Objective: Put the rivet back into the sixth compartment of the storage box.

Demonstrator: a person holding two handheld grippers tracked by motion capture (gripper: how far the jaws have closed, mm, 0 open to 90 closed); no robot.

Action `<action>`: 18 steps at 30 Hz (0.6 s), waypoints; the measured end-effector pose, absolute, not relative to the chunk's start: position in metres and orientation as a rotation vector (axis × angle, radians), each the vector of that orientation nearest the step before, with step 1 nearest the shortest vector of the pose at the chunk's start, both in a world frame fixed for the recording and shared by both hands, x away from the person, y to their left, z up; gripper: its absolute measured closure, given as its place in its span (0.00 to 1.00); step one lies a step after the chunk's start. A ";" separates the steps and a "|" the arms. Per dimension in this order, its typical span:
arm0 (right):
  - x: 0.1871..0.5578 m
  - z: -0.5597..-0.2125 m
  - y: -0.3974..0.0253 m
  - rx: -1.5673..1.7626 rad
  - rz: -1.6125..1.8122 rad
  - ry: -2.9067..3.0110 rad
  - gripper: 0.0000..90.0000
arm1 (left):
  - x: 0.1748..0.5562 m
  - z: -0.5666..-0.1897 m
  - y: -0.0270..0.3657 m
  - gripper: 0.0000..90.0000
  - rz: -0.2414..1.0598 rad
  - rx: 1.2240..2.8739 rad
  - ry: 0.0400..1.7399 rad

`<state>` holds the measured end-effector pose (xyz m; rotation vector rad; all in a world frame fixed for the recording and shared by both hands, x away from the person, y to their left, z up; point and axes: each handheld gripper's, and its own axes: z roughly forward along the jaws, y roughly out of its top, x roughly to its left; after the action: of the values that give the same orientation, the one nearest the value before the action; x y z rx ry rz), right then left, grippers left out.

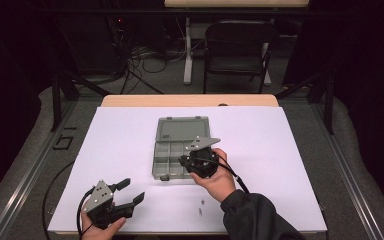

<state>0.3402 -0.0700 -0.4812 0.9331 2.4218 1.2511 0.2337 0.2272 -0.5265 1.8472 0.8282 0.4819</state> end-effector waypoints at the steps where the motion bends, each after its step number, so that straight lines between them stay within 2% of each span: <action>1: 0.341 -0.482 -0.069 0.934 1.249 2.422 0.93 | 0.234 -0.527 0.227 0.35 0.483 1.845 0.829; 18: 0.363 -0.510 -0.051 0.989 1.187 2.418 0.92 | 0.234 -0.527 0.227 0.35 0.475 1.848 0.830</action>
<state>0.3629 -0.0512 -0.5099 0.9885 2.4184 1.1867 0.2343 0.2274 -0.5266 1.8481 0.8300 0.4754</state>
